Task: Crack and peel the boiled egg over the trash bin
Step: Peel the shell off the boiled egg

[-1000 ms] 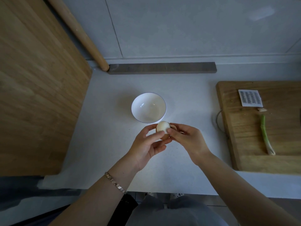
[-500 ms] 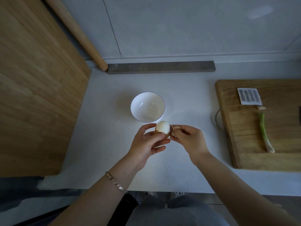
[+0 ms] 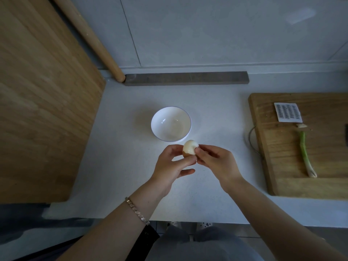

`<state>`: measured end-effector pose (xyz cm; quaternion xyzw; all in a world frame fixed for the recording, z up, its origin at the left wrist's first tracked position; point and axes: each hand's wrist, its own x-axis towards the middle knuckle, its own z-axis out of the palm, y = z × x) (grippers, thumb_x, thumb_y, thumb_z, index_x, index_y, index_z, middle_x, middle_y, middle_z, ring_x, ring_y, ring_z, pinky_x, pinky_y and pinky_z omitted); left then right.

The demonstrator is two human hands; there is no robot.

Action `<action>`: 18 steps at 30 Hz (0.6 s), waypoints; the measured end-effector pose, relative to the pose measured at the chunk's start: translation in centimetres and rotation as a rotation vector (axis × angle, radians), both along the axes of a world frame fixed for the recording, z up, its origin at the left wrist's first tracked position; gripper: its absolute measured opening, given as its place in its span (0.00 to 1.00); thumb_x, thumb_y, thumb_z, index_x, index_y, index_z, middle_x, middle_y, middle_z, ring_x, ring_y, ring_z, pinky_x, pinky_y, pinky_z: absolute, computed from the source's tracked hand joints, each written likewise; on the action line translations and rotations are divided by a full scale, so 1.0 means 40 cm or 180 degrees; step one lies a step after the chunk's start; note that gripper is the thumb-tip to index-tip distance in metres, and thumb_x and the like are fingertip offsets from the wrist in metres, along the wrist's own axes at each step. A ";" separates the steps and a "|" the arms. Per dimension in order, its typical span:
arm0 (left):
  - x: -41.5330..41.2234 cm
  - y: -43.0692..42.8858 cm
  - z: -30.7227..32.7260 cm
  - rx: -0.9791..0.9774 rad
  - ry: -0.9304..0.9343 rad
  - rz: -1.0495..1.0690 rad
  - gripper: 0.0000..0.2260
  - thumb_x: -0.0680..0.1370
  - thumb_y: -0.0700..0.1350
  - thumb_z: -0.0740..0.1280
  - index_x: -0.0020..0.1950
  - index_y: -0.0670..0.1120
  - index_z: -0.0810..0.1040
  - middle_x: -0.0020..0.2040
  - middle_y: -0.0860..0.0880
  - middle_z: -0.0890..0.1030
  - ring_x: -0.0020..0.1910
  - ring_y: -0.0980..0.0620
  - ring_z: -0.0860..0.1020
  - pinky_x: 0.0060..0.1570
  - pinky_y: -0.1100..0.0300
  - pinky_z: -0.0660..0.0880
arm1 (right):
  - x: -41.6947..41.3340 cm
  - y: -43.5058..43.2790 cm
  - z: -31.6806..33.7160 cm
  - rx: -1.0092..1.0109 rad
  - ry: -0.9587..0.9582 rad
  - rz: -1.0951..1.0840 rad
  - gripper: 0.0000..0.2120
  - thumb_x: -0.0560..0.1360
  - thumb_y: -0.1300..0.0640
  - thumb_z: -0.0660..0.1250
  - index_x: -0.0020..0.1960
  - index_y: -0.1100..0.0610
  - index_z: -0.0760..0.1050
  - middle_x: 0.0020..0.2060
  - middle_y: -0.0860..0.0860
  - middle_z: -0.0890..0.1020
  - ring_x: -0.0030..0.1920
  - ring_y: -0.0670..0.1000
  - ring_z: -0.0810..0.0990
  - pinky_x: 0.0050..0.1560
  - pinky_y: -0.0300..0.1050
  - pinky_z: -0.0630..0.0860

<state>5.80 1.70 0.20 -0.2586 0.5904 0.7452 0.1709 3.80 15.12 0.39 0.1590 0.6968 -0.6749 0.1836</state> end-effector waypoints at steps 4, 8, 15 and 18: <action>-0.001 0.003 0.006 -0.0213 0.0053 0.0081 0.16 0.68 0.39 0.75 0.53 0.43 0.75 0.57 0.45 0.80 0.45 0.47 0.85 0.38 0.60 0.80 | 0.003 -0.004 0.002 -0.0048 0.0102 -0.0002 0.08 0.72 0.60 0.68 0.50 0.57 0.81 0.37 0.48 0.84 0.36 0.43 0.84 0.38 0.29 0.78; -0.002 0.005 0.010 -0.0218 0.0061 0.0131 0.14 0.68 0.38 0.75 0.49 0.45 0.75 0.55 0.45 0.81 0.42 0.48 0.85 0.36 0.61 0.80 | 0.003 -0.007 -0.002 0.0056 0.0151 -0.0014 0.10 0.72 0.60 0.68 0.52 0.59 0.81 0.37 0.46 0.84 0.37 0.41 0.84 0.40 0.29 0.78; 0.002 0.003 0.009 -0.0247 0.0022 0.0118 0.14 0.68 0.38 0.75 0.48 0.46 0.75 0.54 0.45 0.82 0.42 0.48 0.85 0.34 0.61 0.79 | 0.009 -0.009 -0.014 0.0282 0.0430 -0.0072 0.10 0.74 0.64 0.63 0.43 0.52 0.81 0.34 0.49 0.82 0.32 0.41 0.83 0.41 0.33 0.80; 0.002 0.000 0.005 -0.0085 -0.0042 0.0131 0.13 0.70 0.38 0.74 0.50 0.45 0.75 0.52 0.44 0.83 0.41 0.50 0.85 0.34 0.62 0.79 | 0.008 -0.007 -0.016 0.0295 0.0491 -0.0082 0.09 0.74 0.65 0.63 0.44 0.55 0.81 0.34 0.49 0.82 0.32 0.41 0.82 0.38 0.31 0.79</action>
